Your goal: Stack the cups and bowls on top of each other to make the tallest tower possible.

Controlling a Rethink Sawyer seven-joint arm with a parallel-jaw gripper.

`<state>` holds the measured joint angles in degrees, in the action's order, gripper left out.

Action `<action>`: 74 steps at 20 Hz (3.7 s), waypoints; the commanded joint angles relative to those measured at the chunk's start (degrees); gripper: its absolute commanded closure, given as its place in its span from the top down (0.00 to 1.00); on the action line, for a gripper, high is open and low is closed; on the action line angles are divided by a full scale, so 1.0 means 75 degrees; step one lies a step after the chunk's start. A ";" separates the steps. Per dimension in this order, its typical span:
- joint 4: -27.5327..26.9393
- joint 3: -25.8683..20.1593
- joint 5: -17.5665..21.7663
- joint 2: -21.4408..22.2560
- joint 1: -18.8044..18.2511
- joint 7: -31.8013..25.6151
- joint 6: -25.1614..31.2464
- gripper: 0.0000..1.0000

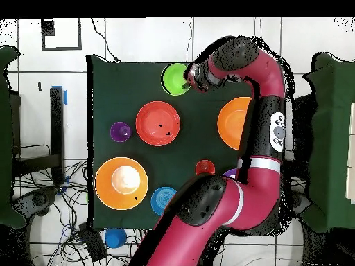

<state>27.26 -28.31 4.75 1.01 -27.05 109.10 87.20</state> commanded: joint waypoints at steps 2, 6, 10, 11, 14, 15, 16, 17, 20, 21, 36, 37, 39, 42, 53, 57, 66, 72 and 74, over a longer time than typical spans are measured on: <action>-0.0031 -0.0250 0.0484 -0.0306 0.0051 -0.1465 0.0641 0.00; -0.0171 -0.0332 0.0510 -0.0380 0.0065 -0.1546 0.0652 0.00; -0.0179 -0.0369 0.0484 -0.0380 0.0066 -0.1676 0.0526 0.00; -0.0193 -0.0369 0.0488 -0.0379 0.0071 -0.1687 0.0564 0.00; -0.0247 -0.0404 0.0513 -0.0380 0.0086 -0.1807 0.0601 0.00; -0.0262 -0.0423 0.0519 -0.0383 0.0089 -0.1841 0.0609 1.00; -0.0269 -0.0427 0.0521 -0.0384 0.0092 -0.1852 0.0631 1.00; -0.0277 -0.0431 0.0523 -0.0386 0.0095 -0.1863 0.0653 1.00; -0.0326 -0.0448 0.0537 -0.0400 0.0105 -0.1880 0.0737 1.00; -0.0315 -0.0434 0.0528 -0.0393 0.0106 -0.1864 0.0754 1.00; -0.0622 -0.0478 0.0640 -0.0360 0.0179 -0.1573 0.1011 1.00; -0.0633 -0.0475 0.0650 -0.0321 0.0187 -0.1559 0.1012 1.00; -0.0577 -0.0445 0.0610 -0.0225 0.0202 -0.1521 0.0949 1.00; -0.0465 -0.0394 0.0529 -0.0078 0.0215 -0.1486 0.0879 1.00; -0.0109 -0.0371 0.0311 0.0121 0.0204 -0.1487 0.0391 1.00; 0.0073 -0.0335 0.0248 0.0231 0.0174 -0.1526 0.0202 1.00; 0.1326 0.0181 0.0188 0.1225 0.0165 -0.1234 -0.0916 1.00; 0.3087 0.0882 0.0590 0.2809 0.0252 -0.0906 -0.2027 1.00; 0.3436 0.1048 0.0750 0.3111 0.0298 -0.0901 -0.2242 1.00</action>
<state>37.67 -24.96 5.32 13.65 -26.67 109.10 78.02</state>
